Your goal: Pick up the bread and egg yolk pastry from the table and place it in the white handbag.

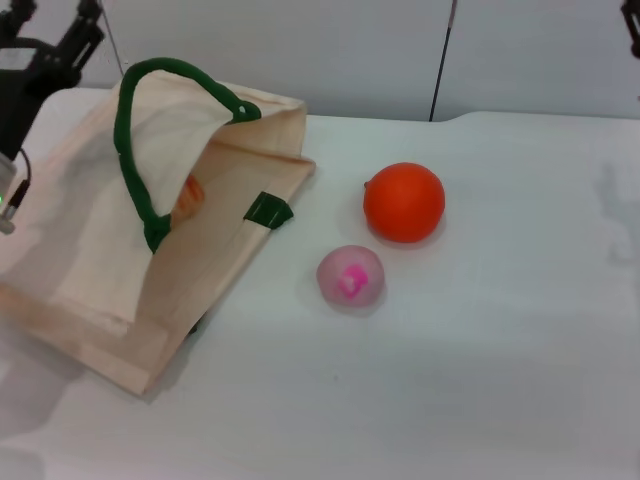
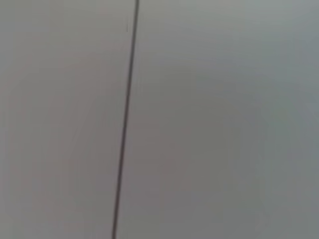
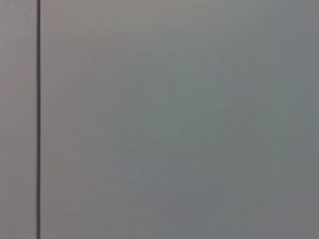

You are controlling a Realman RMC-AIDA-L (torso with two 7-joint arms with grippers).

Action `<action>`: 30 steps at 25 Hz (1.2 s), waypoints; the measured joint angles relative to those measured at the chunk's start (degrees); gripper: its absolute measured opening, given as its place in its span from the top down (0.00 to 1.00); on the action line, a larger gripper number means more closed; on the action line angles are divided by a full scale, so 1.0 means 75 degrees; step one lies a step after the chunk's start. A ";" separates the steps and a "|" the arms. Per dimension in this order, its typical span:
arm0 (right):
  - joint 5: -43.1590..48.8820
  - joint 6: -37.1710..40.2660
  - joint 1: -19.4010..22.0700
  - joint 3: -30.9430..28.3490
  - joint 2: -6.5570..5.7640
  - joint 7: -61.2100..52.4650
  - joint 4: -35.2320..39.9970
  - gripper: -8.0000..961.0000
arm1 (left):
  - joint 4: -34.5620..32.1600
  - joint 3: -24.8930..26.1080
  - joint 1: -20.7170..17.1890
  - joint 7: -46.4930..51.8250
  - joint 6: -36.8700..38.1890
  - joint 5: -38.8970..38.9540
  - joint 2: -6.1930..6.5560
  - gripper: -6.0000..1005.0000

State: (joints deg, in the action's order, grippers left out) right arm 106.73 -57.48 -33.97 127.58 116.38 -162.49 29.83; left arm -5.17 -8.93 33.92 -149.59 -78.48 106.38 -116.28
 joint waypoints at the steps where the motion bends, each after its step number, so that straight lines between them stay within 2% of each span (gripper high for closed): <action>1: -0.0007 -0.0047 0.0070 0.0009 0.0002 0.0009 0.0012 0.13 | 0.0006 0.0001 -0.0024 -0.0068 -0.0001 0.0077 -0.0001 0.16; 6: -0.0037 -0.0073 0.0377 0.0308 0.0023 0.0056 0.0063 0.18 | 0.0016 0.0006 -0.0099 -0.0285 -0.0031 0.0228 -0.0005 0.16; 11: -0.0056 -0.0362 0.0494 0.1188 0.0029 0.0084 0.0142 0.23 | 0.0080 0.0007 -0.0146 -0.0284 -0.0110 0.0399 -0.0009 0.16; 19: -0.0446 -0.0430 0.0487 0.1477 -0.0008 0.0096 0.0333 0.24 | 0.0105 0.0007 -0.0174 -0.0266 -0.0406 0.0445 -0.0012 0.16; 25: -0.0552 -0.0403 0.0751 0.1937 0.0033 0.0104 0.0359 0.24 | 0.0201 0.0008 -0.0224 -0.0292 -0.0402 0.0557 -0.0016 0.16; 30: -0.0748 -0.0403 0.0756 0.2114 0.0034 0.0120 0.0372 0.24 | 0.0286 -0.0005 -0.0285 -0.0295 -0.0449 0.0558 -0.0025 0.16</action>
State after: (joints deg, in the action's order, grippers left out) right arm 101.12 -60.50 -28.30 143.44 116.63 -161.59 32.61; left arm -3.03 -8.97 31.78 -151.80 -81.84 110.57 -116.47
